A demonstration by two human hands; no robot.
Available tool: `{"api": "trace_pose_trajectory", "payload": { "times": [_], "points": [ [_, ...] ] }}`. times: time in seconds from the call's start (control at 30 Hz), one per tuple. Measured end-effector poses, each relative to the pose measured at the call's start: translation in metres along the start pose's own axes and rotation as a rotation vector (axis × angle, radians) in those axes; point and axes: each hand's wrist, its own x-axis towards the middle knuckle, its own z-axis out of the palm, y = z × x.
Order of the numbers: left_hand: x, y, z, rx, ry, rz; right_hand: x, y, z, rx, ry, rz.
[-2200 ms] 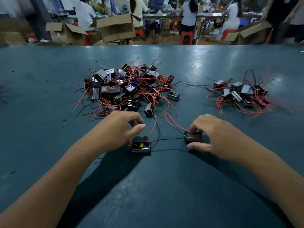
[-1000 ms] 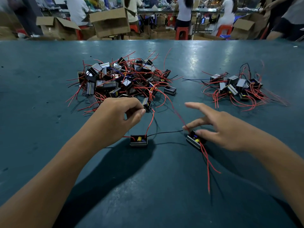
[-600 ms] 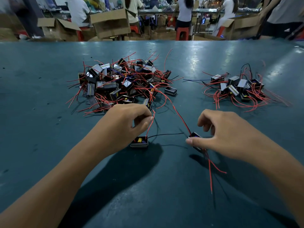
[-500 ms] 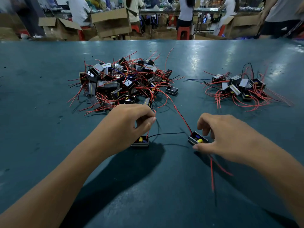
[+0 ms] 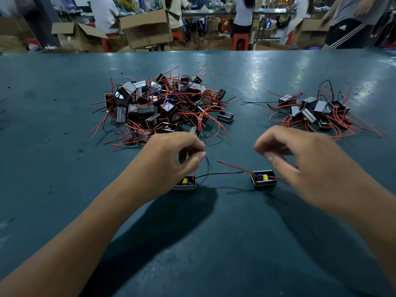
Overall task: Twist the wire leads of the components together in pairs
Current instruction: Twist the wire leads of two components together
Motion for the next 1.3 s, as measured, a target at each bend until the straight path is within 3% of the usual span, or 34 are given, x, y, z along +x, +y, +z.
{"api": "trace_pose_trajectory", "payload": {
  "times": [0.23, 0.47, 0.67, 0.77, 0.9, 1.03, 1.1, 1.3],
  "points": [
    [0.0, 0.006, 0.015, -0.052, -0.018, -0.03, 0.005, 0.016, 0.015, -0.129, -0.303, 0.106],
    [-0.002, -0.009, 0.011, -0.03, -0.21, -0.1, 0.008, 0.018, 0.024, -0.147, -0.292, 0.098],
    [0.001, -0.023, 0.006, -0.073, -0.034, -0.345, 0.009, 0.022, 0.029, -0.189, -0.226, 0.186],
    [0.0, -0.027, 0.003, -0.088, -0.172, -0.361, 0.008, 0.023, 0.03, -0.176, -0.164, 0.186],
    [-0.002, -0.027, 0.002, -0.065, -0.333, -0.346, 0.004, 0.005, 0.026, -0.02, 0.081, 0.032],
    [-0.002, -0.027, 0.005, -0.055, -0.362, -0.317, -0.008, -0.015, 0.038, 0.184, -0.113, -0.059],
    [-0.002, -0.028, 0.006, -0.093, -0.353, -0.279, -0.009, -0.016, 0.047, 0.136, -0.214, -0.037],
    [-0.001, -0.033, 0.008, -0.202, -0.371, -0.288, -0.005, -0.012, 0.06, 0.069, -0.199, 0.001]
  ]
}}
